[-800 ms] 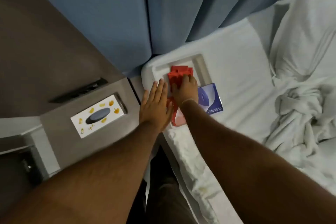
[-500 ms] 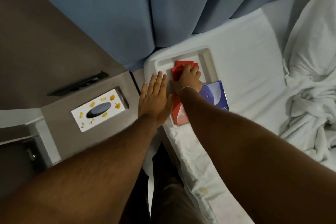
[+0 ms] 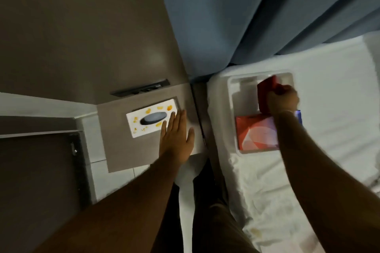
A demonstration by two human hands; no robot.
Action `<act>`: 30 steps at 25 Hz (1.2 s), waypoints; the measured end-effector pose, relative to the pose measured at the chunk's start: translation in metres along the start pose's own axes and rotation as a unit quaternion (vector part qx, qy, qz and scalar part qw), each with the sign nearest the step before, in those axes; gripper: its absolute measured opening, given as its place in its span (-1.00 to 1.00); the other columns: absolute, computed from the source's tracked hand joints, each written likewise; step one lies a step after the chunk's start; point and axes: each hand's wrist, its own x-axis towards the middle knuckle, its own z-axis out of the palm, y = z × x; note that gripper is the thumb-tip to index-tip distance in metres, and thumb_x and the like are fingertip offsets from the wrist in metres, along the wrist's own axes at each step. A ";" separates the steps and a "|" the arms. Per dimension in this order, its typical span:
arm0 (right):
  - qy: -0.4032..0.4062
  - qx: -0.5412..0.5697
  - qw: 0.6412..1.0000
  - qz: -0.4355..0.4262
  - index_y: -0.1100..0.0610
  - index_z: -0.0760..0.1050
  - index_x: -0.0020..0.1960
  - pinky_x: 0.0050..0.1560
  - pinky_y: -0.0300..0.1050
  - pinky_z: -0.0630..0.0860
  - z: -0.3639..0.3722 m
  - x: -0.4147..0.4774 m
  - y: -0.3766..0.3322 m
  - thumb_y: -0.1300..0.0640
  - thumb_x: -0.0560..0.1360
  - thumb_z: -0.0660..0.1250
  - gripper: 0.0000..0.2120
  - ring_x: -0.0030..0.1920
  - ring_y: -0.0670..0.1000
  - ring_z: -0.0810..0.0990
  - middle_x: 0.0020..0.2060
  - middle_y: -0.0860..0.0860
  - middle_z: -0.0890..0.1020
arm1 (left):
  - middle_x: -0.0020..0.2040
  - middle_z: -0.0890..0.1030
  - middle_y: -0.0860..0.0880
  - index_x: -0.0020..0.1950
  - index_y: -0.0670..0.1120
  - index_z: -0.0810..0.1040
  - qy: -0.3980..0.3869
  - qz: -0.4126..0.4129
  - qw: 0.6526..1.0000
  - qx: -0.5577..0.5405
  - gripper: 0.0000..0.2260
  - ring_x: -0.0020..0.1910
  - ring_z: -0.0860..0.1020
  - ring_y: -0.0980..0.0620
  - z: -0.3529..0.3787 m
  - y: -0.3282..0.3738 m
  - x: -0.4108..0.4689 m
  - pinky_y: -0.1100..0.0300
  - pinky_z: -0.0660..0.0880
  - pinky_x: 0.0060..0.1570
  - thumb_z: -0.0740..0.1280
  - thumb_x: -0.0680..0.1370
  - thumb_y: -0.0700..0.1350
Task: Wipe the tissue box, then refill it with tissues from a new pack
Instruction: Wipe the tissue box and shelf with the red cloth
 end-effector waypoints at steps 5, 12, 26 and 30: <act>-0.187 0.313 0.929 0.060 0.06 0.68 -0.07 -0.03 -0.03 0.64 -0.012 -0.074 0.000 0.27 0.40 0.30 -0.77 -0.17 -0.01 0.69 -0.18 0.01 0.69 | 0.76 -0.07 -0.03 0.75 -0.03 -0.13 -0.018 -0.040 0.999 -0.023 -0.38 0.72 -0.12 0.01 0.013 -0.088 -0.007 -0.07 -0.18 0.67 -0.01 0.76 0.14; -0.361 0.384 0.841 0.119 0.16 0.61 0.29 0.16 0.01 0.66 0.157 -0.179 -0.014 0.26 0.62 0.40 -0.74 0.18 0.09 0.72 0.19 0.12 0.73 | 0.76 -0.07 -0.06 0.76 -0.05 -0.12 -0.031 -0.061 0.997 -0.041 -0.36 0.73 -0.13 -0.03 0.053 -0.200 0.004 -0.09 -0.16 0.67 0.01 0.75 0.17; -0.244 -0.257 0.817 -0.454 0.05 0.21 0.68 0.57 0.22 0.28 0.363 -0.149 0.038 0.22 0.65 0.29 -0.37 0.61 0.26 0.24 0.65 0.14 0.25 | 0.75 -0.02 -0.10 0.74 -0.09 -0.15 0.005 0.005 0.999 -0.037 0.31 0.69 0.03 -0.20 0.076 -0.346 0.122 -0.15 0.01 0.65 0.66 0.31 0.25; -0.220 -0.276 0.802 -0.482 0.11 0.16 0.69 0.63 0.25 0.10 0.364 -0.150 0.055 0.16 0.67 0.17 -0.40 0.67 0.24 0.07 0.68 0.15 0.18 | 0.70 0.12 -0.10 0.74 -0.04 -0.05 0.028 0.008 0.999 -0.040 0.27 0.58 0.28 -0.23 0.083 -0.350 0.126 -0.19 0.26 0.56 0.67 0.28 0.26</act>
